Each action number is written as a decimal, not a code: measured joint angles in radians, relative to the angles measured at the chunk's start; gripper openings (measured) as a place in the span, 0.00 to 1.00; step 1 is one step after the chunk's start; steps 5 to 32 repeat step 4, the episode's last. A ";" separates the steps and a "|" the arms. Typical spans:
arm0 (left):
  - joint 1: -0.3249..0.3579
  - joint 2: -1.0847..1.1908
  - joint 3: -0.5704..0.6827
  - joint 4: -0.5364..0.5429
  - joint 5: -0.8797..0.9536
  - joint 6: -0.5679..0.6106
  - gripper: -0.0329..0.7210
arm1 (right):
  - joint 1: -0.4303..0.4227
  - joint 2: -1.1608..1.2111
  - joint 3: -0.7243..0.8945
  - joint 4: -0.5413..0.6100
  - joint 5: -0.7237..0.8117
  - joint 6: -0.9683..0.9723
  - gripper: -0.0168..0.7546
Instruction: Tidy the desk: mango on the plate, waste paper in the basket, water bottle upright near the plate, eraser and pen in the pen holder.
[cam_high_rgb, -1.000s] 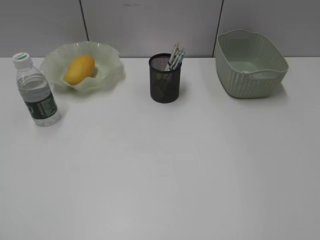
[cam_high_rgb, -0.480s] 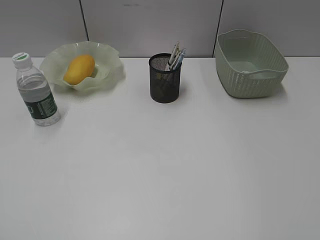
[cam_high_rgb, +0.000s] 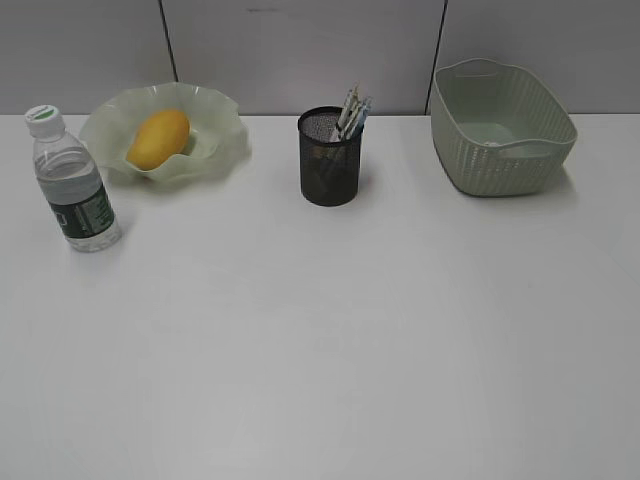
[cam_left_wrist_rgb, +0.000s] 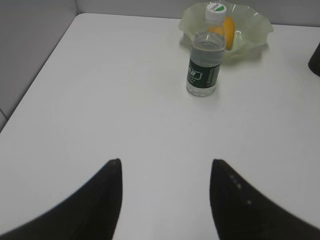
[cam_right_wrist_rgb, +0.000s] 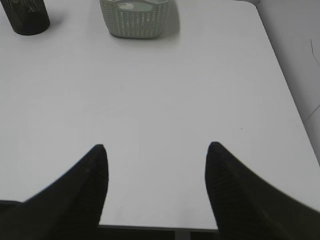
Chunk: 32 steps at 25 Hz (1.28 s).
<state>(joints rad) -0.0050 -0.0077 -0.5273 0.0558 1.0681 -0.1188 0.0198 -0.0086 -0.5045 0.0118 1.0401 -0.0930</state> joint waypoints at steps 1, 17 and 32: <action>0.000 0.000 0.000 0.000 0.000 0.000 0.61 | 0.000 0.000 0.000 0.000 0.000 -0.001 0.66; 0.000 0.000 0.000 0.000 0.000 0.000 0.61 | 0.000 0.000 0.000 0.000 0.000 -0.001 0.66; 0.000 0.000 0.000 0.000 0.000 0.000 0.61 | 0.000 0.000 0.000 0.000 0.000 -0.001 0.66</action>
